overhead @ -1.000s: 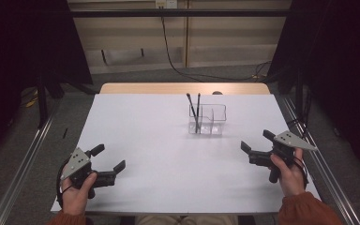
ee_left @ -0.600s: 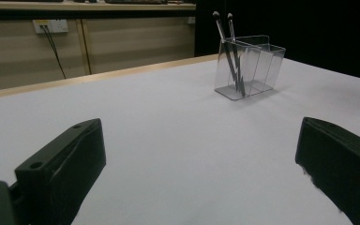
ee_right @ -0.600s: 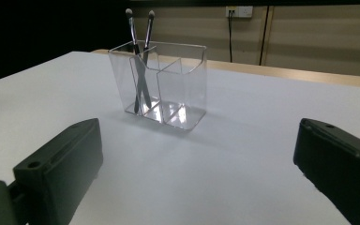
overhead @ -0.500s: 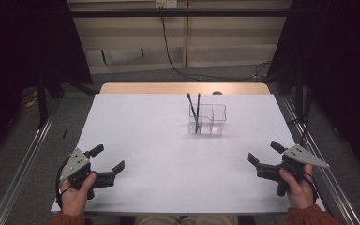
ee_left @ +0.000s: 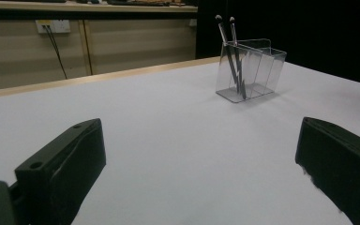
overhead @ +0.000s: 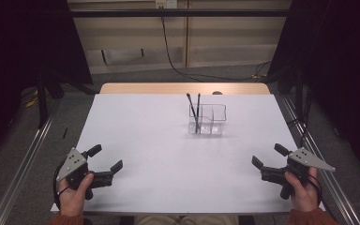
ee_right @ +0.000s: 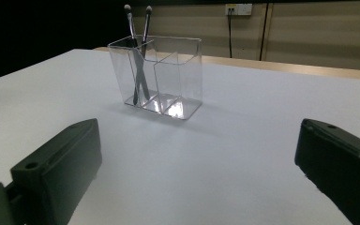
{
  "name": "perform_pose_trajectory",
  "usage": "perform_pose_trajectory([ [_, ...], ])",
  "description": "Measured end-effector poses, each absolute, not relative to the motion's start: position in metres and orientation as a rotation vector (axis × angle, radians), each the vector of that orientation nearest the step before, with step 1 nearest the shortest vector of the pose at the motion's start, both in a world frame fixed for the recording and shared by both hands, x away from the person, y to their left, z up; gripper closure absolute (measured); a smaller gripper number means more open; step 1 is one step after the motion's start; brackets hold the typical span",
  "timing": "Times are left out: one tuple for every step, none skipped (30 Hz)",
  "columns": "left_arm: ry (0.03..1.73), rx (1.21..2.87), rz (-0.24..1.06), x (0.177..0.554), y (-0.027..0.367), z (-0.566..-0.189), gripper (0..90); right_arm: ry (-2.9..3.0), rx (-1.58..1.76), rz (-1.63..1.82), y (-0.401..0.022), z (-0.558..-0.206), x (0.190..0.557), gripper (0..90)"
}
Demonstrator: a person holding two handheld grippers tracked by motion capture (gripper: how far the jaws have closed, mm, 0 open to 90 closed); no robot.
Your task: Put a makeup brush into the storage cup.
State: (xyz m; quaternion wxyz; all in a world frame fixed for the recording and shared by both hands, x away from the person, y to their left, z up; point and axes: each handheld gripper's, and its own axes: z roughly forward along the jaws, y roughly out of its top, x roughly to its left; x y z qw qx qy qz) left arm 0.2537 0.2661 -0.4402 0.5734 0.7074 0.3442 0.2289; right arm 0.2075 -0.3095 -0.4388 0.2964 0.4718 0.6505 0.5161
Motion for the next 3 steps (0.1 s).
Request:
perform_pose_trajectory([
  [0.808, 1.659, 0.537, 0.2537, 0.2661, -0.4403, 2.0, 1.730, 1.258, 1.378, -0.3090, -0.4388, 0.2085, 0.6],
  [0.811, 1.657, 0.534, 0.2537, 0.2659, -0.4404, 2.0, 1.739, 1.255, 1.379, -0.3087, -0.4390, 0.2092, 0.4],
  [0.814, 1.655, 0.534, 0.2539, 0.2657, -0.4405, 2.0, 1.741, 1.258, 1.380, -0.3080, -0.4395, 0.2097, 0.5],
])
